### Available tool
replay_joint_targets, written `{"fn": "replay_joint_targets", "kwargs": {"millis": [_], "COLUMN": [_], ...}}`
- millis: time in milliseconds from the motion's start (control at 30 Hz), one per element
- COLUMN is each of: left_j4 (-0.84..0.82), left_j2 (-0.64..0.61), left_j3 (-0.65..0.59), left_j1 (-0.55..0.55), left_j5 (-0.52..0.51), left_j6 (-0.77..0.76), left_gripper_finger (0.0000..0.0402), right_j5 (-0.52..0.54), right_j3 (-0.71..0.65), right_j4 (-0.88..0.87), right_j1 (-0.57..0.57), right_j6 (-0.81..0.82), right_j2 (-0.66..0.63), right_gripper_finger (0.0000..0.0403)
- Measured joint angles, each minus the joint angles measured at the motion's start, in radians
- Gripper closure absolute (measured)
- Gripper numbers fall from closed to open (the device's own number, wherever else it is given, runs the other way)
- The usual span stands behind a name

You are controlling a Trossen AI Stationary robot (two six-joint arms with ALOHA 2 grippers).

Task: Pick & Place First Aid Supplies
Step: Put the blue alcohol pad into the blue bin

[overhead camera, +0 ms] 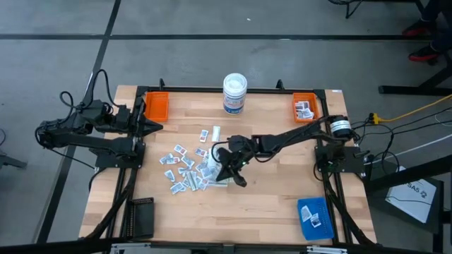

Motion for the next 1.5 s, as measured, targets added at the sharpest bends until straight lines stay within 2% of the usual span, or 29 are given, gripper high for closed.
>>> {"fn": "replay_joint_targets", "kwargs": {"millis": [267, 533, 800, 967, 1500], "left_j4": [0.000, 0.000, 0.000, 0.000, 0.000], "left_j2": [0.000, 0.000, 0.000, 0.000, 0.000], "left_j3": [0.000, 0.000, 0.000, 0.000, 0.000], "left_j1": [0.000, 0.000, 0.000, 0.000, 0.000], "left_j5": [0.000, 0.000, 0.000, 0.000, 0.000], "left_j6": [0.000, 0.000, 0.000, 0.000, 0.000], "left_gripper_finger": [0.0397, 0.0398, 0.0398, 0.0398, 0.0397], "right_j5": [0.033, 0.031, -0.037, -0.056, -0.259], "right_j3": [0.000, 0.000, 0.000, 0.000, 0.000], "right_j4": [-0.258, -0.412, -0.604, -0.741, -1.010], "right_j1": [0.048, 0.123, 0.236, 0.318, 0.572], "right_j6": [0.010, 0.170, 0.326, 0.458, 0.979], "right_j2": [-0.133, -0.241, -0.329, -0.359, -0.437], "right_gripper_finger": [0.0403, 0.0403, 0.0403, 0.0403, 0.0403]}}
